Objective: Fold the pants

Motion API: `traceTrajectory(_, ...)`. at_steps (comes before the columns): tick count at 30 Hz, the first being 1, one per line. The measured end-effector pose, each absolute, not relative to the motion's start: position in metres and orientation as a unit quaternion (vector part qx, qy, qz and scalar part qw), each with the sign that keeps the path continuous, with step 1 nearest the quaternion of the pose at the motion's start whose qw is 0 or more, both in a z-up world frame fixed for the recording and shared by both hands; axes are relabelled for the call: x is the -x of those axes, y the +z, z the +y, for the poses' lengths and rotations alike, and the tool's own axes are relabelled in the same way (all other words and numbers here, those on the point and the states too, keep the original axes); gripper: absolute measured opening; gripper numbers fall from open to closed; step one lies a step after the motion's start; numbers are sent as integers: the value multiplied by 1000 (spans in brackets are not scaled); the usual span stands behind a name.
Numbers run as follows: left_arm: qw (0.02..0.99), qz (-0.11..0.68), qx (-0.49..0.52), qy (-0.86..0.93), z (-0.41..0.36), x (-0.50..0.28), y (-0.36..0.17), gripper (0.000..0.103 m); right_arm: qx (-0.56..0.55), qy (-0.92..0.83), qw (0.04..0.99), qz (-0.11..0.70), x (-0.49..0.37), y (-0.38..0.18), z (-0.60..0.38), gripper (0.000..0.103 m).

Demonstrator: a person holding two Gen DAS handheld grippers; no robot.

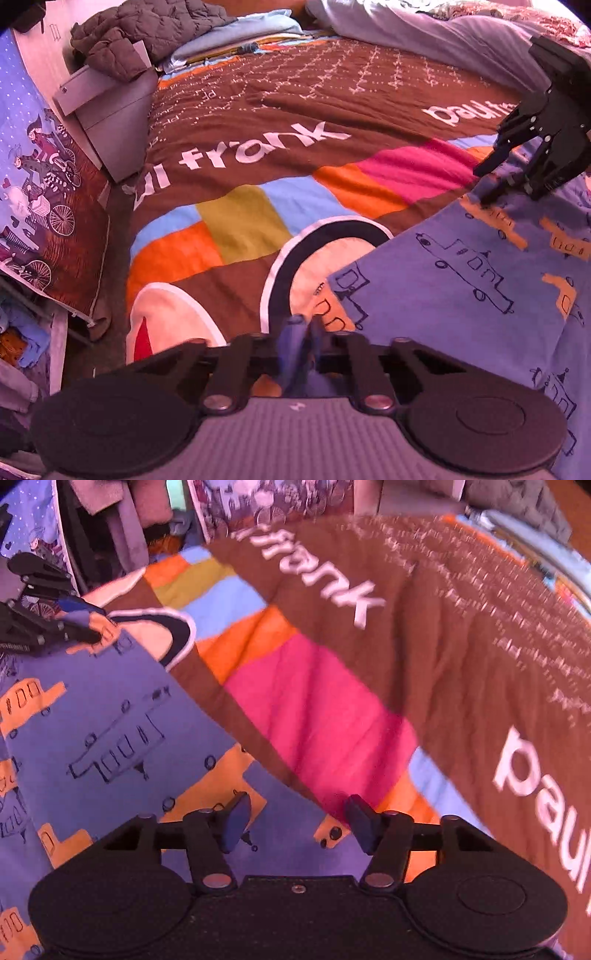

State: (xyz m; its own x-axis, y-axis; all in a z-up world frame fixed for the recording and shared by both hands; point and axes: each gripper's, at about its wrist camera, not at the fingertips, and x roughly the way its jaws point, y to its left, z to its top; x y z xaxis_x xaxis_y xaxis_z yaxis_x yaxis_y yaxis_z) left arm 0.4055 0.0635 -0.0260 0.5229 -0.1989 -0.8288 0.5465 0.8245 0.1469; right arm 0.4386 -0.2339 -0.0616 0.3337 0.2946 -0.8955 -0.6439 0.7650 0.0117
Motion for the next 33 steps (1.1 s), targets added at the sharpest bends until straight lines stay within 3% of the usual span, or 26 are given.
traceTrajectory(1,855,436,-190,-208,62,-404,-25,2,184,294,800,489,-435,-60,-233,11)
traceTrajectory(2,860,436,-174,-200,62,-402,-22,2,193,292,802,484,-433,-58,-231,1)
traceTrajectory(11,912,354,-179,-107,58,-394,13,1,215,235,858,403,-437,-10,-214,0)
traceTrajectory(19,903,384,-180,-61,51,-413,-3,1,228,192,879,373,-455,-14,-195,0)
traceTrajectory(27,929,316,-179,-76,53,-354,47,1,212,185,909,306,-396,13,-213,0)
traceTrajectory(33,936,277,-188,-108,51,-275,67,1,206,190,924,261,-304,44,-228,0)
